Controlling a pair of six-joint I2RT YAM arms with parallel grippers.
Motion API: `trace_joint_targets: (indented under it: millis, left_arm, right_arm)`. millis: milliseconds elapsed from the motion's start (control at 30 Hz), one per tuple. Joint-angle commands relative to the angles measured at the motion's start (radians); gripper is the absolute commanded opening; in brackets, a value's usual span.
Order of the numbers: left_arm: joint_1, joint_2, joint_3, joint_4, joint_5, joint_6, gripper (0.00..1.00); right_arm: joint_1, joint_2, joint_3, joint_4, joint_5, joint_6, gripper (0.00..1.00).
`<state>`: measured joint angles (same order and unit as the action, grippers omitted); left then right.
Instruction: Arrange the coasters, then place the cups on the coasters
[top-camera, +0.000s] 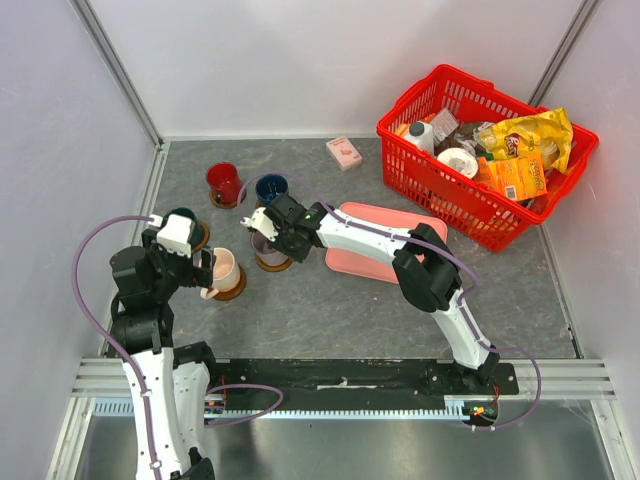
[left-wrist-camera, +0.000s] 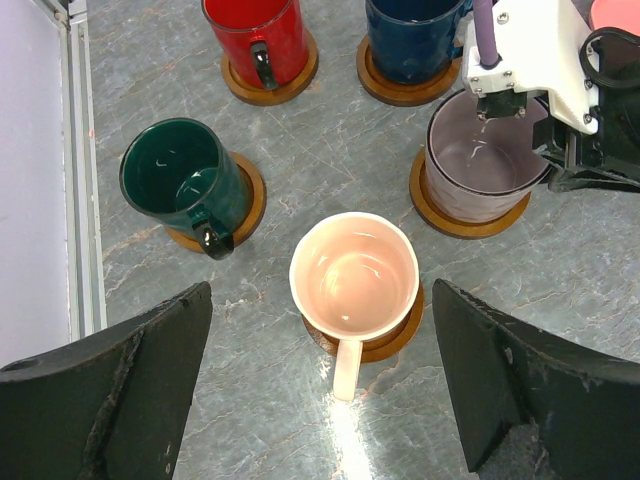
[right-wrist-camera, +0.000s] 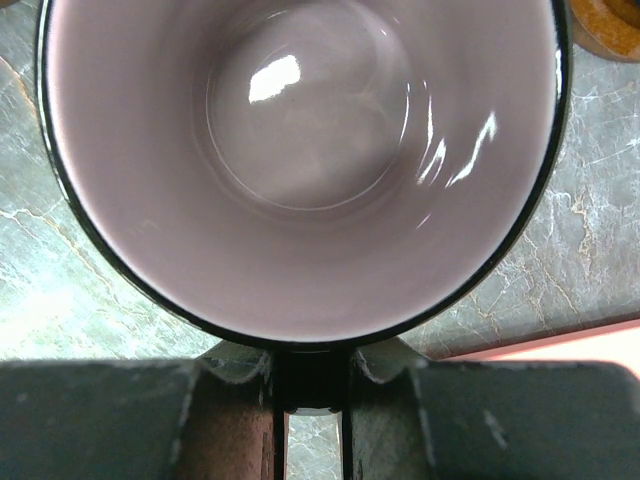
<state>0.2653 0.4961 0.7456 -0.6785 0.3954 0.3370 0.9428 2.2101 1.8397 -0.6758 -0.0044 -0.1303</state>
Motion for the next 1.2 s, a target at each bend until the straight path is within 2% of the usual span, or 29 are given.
trace_joint_targets:
  millis: [0, 467, 533, 600, 733, 900, 1100, 1167]
  left_arm:
    - [0.006, -0.01, -0.006, 0.033, 0.011, -0.019, 0.96]
    - [0.005, -0.005, -0.008, 0.033, 0.007, -0.019, 0.96]
    - [0.008, -0.004, -0.008, 0.033, 0.008, -0.019, 0.96]
    - [0.008, -0.005, -0.008, 0.033, 0.008, -0.019, 0.96]
    - [0.006, -0.004, -0.009, 0.033, 0.008, -0.021, 0.96]
    - [0.008, -0.004, -0.008, 0.033, 0.014, -0.016, 0.96]
    - [0.006, 0.012, 0.009, 0.022, 0.04, -0.004, 0.97]
    - [0.006, 0.031, 0.03, 0.013, 0.045, 0.007, 0.97]
  right_arm:
    - [0.007, -0.004, 0.015, 0.028, -0.019, -0.017, 0.2]
    - [0.007, -0.055, 0.02, 0.007, 0.032, -0.055, 0.61]
    - [0.007, -0.082, 0.023, -0.008, 0.049, -0.068, 0.77]
    - [0.007, -0.118, 0.036, -0.036, 0.066, -0.083, 0.98]
    - [0.007, -0.245, 0.03, -0.077, 0.141, -0.127, 0.98]
    - [0.005, -0.479, -0.06, -0.08, 0.324, -0.166, 0.98]
    - [-0.004, -0.814, -0.317, 0.116, 0.68, -0.161, 0.98]
    - [-0.06, -0.933, -0.437, 0.209, 0.754, -0.17, 0.98]
